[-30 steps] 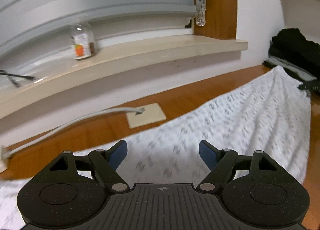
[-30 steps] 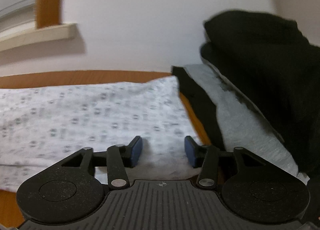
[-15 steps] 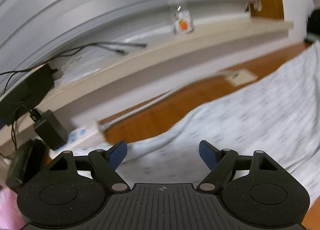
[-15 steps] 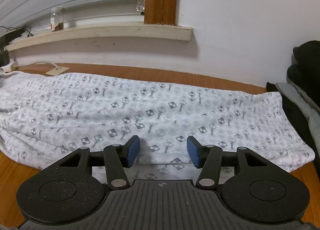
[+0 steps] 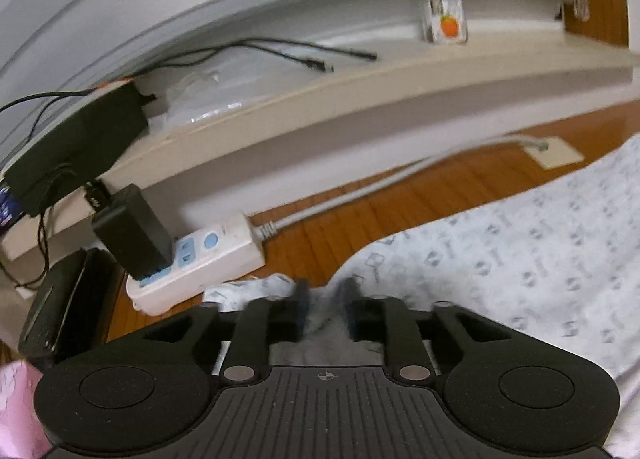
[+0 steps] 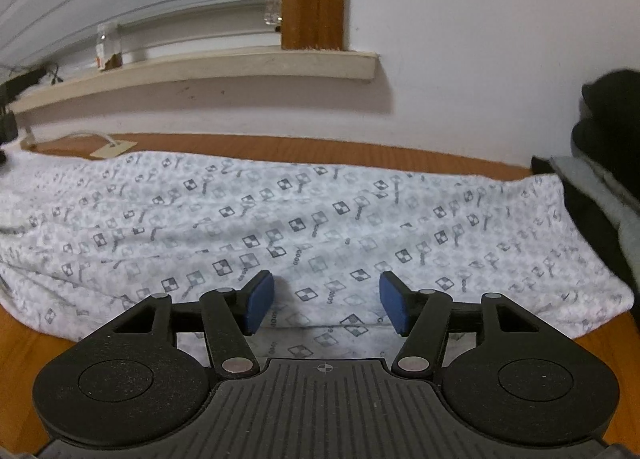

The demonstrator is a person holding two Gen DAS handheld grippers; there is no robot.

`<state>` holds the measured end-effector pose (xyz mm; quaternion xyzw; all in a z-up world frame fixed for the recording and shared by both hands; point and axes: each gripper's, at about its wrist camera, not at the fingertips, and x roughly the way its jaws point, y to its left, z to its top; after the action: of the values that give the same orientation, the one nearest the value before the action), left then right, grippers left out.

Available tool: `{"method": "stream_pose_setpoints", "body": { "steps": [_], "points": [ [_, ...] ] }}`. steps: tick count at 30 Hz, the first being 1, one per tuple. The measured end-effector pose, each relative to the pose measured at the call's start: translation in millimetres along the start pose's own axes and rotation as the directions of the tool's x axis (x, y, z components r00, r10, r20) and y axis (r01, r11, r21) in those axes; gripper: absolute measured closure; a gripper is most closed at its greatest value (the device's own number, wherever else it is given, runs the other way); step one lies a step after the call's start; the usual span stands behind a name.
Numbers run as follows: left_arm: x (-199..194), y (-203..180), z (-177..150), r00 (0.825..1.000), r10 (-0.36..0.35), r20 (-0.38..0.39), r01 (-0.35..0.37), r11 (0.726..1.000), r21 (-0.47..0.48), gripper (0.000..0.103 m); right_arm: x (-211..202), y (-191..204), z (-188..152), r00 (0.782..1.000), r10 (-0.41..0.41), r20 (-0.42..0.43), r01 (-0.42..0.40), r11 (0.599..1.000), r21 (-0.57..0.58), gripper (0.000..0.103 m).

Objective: Fold clothes

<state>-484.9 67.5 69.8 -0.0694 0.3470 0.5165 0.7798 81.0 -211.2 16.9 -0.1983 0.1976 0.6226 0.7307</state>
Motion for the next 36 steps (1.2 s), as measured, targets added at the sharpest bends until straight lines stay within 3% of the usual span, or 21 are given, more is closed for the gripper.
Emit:
{"method": "stream_pose_setpoints", "body": {
  "steps": [2,5,10,14,18,21,24,27,29,30,32,36],
  "points": [
    [-16,-16,1,1.000,-0.015,0.025,0.015,1.000,0.003,0.046,-3,8,0,1.000,-0.009,0.020,0.010,1.000,-0.025,0.044],
    [-39,-50,1,0.996,-0.071,0.057,0.071,0.997,0.017,0.033,-8,28,2,0.997,0.059,0.050,-0.057,0.998,-0.036,0.044],
    [-76,-116,-4,0.974,-0.208,0.094,0.203,0.978,0.052,0.034,-12,92,7,0.970,0.235,0.065,-0.227,0.968,-0.103,0.045],
    [-102,-161,-13,0.944,-0.308,0.119,0.300,0.951,0.078,0.036,-18,146,12,0.913,0.406,0.038,-0.398,0.907,-0.138,0.061],
    [-114,-188,-21,0.918,-0.379,0.114,0.368,0.923,0.111,0.036,-24,186,18,0.862,0.506,0.020,-0.494,0.849,-0.187,0.062],
    [-112,-201,-27,0.911,-0.401,0.095,0.388,0.913,0.128,0.036,-24,207,20,0.838,0.546,-0.010,-0.535,0.817,-0.216,0.062],
    [-102,-207,-30,0.898,-0.435,0.066,0.426,0.897,0.119,0.044,-19,219,20,0.814,0.579,-0.054,-0.575,0.789,-0.216,0.062],
    [-97,-207,-31,0.900,-0.431,0.067,0.421,0.899,0.120,0.061,-17,228,17,0.821,0.566,-0.072,-0.564,0.789,-0.243,0.065],
    [-95,-204,-30,0.897,-0.437,0.068,0.430,0.897,0.106,0.071,-15,229,16,0.823,0.563,-0.075,-0.563,0.791,-0.241,0.090],
    [-95,-203,-30,0.897,-0.435,0.073,0.427,0.898,0.102,0.074,-15,228,15,0.823,0.564,-0.074,-0.563,0.791,-0.239,0.094],
    [-99,-199,-30,0.903,-0.420,0.091,0.412,0.906,0.099,0.094,-21,224,12,0.812,0.579,-0.073,-0.578,0.780,-0.238,0.099],
    [-112,-186,-30,0.913,-0.387,0.127,0.381,0.922,0.068,0.095,-35,217,2,0.798,0.596,-0.088,-0.597,0.762,-0.251,0.100]
  ]
}}
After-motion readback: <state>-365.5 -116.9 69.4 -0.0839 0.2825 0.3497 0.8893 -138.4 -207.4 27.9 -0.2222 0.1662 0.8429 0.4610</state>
